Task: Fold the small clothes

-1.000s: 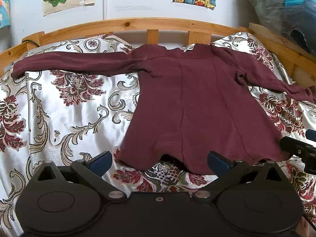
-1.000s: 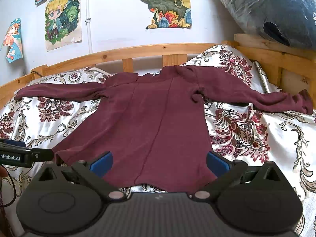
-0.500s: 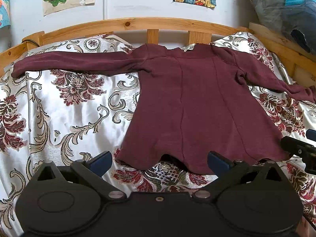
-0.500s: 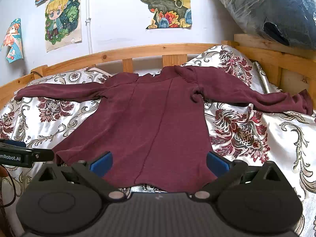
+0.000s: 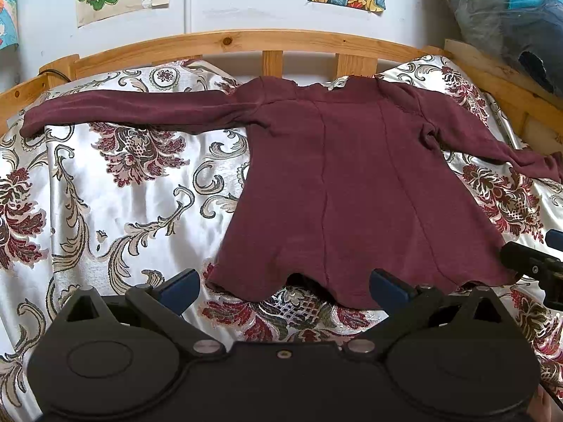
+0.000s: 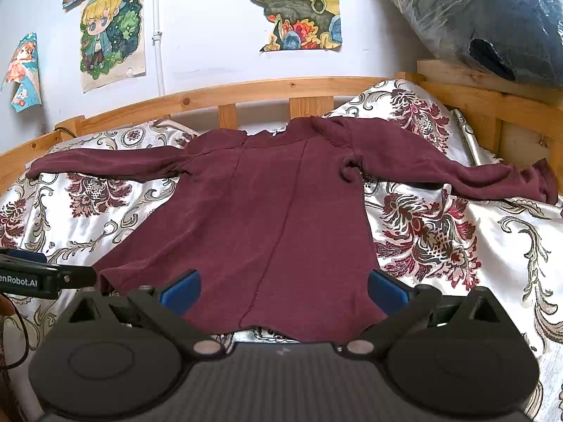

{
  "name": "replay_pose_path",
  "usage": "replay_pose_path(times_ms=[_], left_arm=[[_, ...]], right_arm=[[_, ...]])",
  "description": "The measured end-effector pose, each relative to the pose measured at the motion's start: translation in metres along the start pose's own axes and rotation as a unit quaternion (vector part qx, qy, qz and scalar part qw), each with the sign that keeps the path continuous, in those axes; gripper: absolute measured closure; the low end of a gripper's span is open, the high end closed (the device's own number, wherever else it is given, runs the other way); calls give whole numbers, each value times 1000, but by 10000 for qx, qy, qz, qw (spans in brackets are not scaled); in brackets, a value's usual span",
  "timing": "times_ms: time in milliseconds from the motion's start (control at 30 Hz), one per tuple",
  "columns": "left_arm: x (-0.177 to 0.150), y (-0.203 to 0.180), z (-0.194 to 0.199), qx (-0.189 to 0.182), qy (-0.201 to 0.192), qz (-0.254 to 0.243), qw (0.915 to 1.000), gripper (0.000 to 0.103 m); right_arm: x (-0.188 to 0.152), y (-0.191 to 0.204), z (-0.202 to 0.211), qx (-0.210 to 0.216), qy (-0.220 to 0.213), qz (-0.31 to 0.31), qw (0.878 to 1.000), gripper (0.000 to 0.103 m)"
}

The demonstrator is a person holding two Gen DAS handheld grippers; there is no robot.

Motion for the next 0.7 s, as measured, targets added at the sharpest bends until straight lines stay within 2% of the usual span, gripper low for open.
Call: replay_pose_path(times_ms=[700], left_arm=[[-2,0,-1,-7,17,5,10000,1]], right_arm=[[-1,-3,0,-59,11,-50,10000,0]])
Point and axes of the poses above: each gripper's, at about its wrist camera, not at the fingertips, and z roughly against the way its jaws point, y to its left, x to its top, the point moved 7 cm from there along -z, roughly the way its jaws point, and after that the axes turned 4 degrees about -x, right-handed, at the moved point
